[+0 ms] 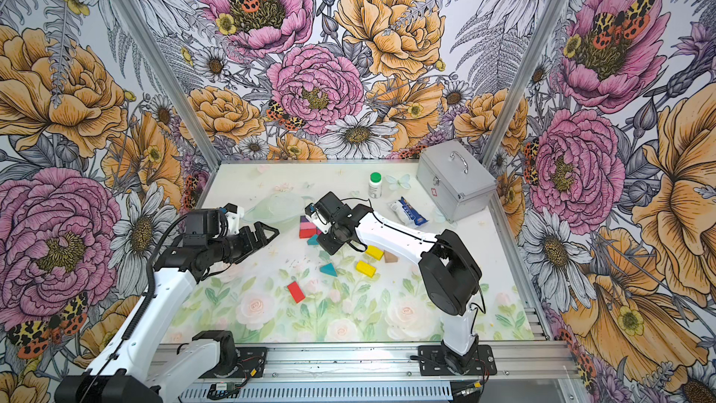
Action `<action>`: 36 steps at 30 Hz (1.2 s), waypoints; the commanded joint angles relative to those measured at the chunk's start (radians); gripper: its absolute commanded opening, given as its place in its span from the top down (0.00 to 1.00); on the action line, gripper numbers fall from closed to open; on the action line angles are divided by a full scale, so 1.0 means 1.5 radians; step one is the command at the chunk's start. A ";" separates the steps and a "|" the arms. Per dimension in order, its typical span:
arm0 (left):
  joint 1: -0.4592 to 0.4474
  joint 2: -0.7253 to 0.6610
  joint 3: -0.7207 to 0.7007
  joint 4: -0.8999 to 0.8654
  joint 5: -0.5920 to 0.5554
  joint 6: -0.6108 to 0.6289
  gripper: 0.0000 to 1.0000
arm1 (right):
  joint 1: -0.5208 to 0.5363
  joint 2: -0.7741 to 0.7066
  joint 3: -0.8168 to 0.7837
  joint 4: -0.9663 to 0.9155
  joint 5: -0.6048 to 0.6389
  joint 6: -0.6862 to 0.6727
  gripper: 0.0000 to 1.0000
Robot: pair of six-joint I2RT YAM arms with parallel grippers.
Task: Assemble a piece of candy with building blocks
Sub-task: Assemble the building block at the center of the board.
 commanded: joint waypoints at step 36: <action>-0.146 0.056 0.008 0.011 -0.078 0.034 0.01 | -0.079 0.136 -0.001 -0.043 0.033 -0.250 0.81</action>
